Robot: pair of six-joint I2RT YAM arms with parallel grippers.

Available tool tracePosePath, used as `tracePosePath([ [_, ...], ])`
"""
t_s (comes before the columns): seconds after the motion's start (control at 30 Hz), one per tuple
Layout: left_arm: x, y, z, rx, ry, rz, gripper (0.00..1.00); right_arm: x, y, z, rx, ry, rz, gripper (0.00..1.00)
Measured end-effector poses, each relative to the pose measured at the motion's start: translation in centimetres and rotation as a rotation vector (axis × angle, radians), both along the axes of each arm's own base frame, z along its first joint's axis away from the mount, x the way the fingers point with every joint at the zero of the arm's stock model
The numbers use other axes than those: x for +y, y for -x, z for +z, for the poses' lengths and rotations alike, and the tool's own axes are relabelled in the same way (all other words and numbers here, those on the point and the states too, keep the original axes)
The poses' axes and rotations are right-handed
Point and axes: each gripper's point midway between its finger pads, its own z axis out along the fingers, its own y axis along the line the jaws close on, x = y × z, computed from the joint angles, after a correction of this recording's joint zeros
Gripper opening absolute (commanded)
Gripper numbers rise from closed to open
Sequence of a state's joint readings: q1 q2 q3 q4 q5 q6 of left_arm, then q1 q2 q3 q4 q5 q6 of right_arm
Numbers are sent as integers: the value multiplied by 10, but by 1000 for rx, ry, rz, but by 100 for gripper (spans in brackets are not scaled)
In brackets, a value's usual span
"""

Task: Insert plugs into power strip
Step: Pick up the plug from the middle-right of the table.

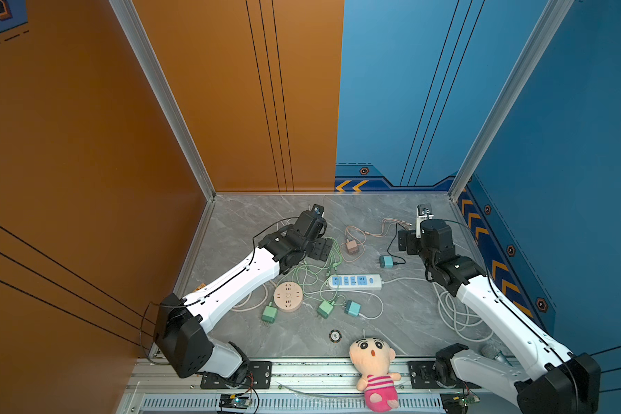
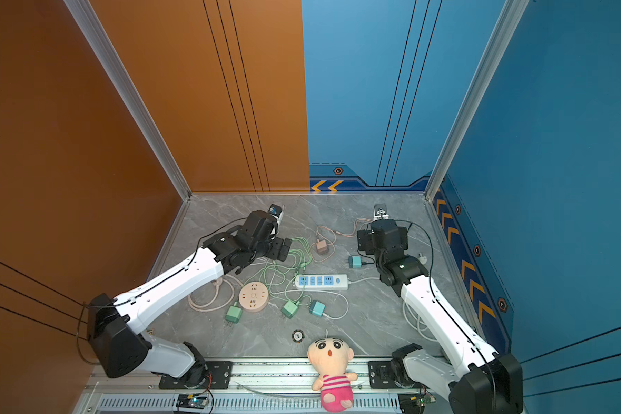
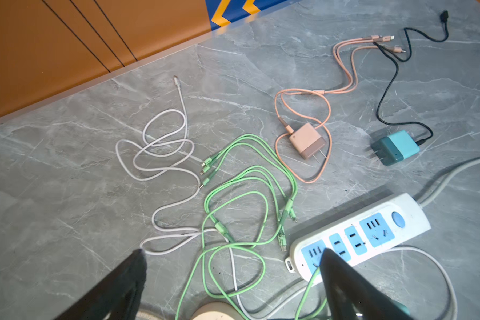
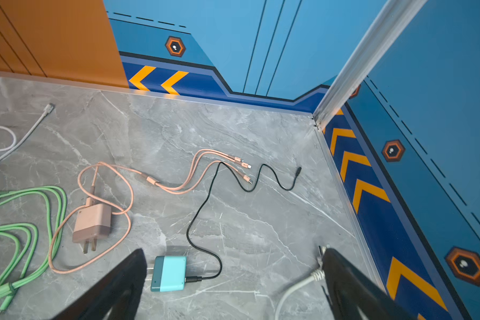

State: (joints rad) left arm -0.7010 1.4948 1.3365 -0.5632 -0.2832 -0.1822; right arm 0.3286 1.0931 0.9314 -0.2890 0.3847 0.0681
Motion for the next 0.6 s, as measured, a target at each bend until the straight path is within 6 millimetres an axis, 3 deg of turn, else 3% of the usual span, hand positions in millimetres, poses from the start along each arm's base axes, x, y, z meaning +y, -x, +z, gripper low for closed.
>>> tracePosePath([
  [0.3, -54, -24, -14, 79, 56, -94, 98, -24, 16, -2, 37, -78, -63, 100],
  [0.6, -91, -30, -42, 157, 94, -97, 89, -42, 23, -15, 88, -138, -120, 100],
])
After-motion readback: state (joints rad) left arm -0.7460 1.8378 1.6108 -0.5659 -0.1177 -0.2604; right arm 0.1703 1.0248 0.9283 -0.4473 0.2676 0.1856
